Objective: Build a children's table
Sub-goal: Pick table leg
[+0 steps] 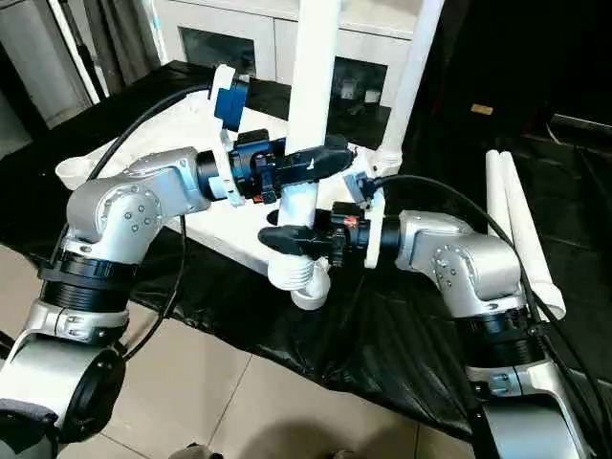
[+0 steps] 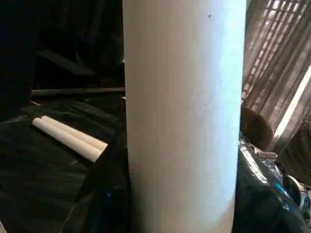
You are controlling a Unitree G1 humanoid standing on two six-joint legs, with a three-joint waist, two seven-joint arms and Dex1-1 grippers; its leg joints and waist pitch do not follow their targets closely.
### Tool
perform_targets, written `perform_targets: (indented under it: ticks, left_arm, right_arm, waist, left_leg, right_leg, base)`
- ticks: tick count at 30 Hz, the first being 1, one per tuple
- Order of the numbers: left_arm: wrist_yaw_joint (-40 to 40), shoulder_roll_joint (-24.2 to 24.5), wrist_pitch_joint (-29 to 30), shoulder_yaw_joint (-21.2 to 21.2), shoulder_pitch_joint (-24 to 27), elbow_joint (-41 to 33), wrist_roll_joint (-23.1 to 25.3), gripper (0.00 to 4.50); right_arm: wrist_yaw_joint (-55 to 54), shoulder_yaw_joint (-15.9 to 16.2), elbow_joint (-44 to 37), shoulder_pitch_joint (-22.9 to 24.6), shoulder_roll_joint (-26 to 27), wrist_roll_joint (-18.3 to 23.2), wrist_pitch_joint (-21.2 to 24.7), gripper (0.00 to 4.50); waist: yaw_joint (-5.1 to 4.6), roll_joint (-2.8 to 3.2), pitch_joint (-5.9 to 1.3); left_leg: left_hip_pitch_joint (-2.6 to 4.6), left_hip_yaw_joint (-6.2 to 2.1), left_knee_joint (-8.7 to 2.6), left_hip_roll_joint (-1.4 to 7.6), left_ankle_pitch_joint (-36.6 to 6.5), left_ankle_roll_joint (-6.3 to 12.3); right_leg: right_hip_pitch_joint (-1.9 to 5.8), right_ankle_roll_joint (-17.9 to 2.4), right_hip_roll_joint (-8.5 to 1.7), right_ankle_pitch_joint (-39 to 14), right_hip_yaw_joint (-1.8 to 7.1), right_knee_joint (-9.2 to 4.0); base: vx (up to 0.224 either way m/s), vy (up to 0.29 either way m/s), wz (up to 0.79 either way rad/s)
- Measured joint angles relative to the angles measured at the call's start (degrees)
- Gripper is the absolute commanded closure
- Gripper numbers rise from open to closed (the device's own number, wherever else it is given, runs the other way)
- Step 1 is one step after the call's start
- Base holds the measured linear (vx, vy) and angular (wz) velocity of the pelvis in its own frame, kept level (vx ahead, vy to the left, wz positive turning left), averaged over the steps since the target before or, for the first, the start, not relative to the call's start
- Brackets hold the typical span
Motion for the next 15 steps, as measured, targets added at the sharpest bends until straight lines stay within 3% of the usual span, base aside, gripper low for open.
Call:
perform_targets:
  ticks: [1, 3, 8, 15]
  left_arm:
    - [0.0, 0.0, 0.0, 0.0, 0.0, 0.0, 0.0, 2.60]
    - [0.0, 0.1, -0.1, 0.0, 0.0, 0.0, 0.0, 1.90]
    - [0.4, -1.2, -1.3, 1.3, 0.0, 0.0, -0.5, 1.67]
    - [7.0, -6.9, -9.2, 10.9, -2.5, 3.2, -5.1, 1.63]
  right_arm:
    - [0.0, 0.0, 0.0, 0.0, 0.0, 0.0, 0.0, 2.57]
    - [-0.2, 0.0, 0.0, 0.0, 0.1, 0.0, -0.1, 2.57]
    - [-2.1, -0.6, -0.3, 0.1, 1.4, 0.0, -1.3, 2.59]
    - [-7.7, -4.0, -0.8, 1.0, 5.2, 0.1, -3.0, 2.59]
  waist:
    - [0.00, 0.00, 0.00]
    - [0.00, 0.01, 0.00]
    - [0.00, 0.02, -0.01]
    - [-0.01, 0.02, -0.01]
  left_leg:
    - [0.00, 0.00, 0.00, 0.00, 0.0, 0.00]
    - [0.00, -0.01, 0.00, 0.00, 0.0, 0.00]
    - [0.00, -0.02, 0.01, 0.00, 0.0, 0.00]
    - [0.00, -0.04, 0.05, 0.00, 0.0, -0.01]
  right_leg:
    - [0.00, 0.0, 0.00, 0.0, 0.00, 0.00]
    - [0.00, 0.0, 0.00, 0.0, 0.00, 0.00]
    - [0.01, 0.0, 0.00, 0.0, 0.00, 0.01]
    - [0.02, 0.0, 0.00, 0.0, -0.02, 0.02]
  base:
    - [0.000, 0.000, 0.00]
    - [0.000, 0.000, 0.00]
    - [0.000, 0.000, 0.00]
    - [0.000, 0.000, 0.00]
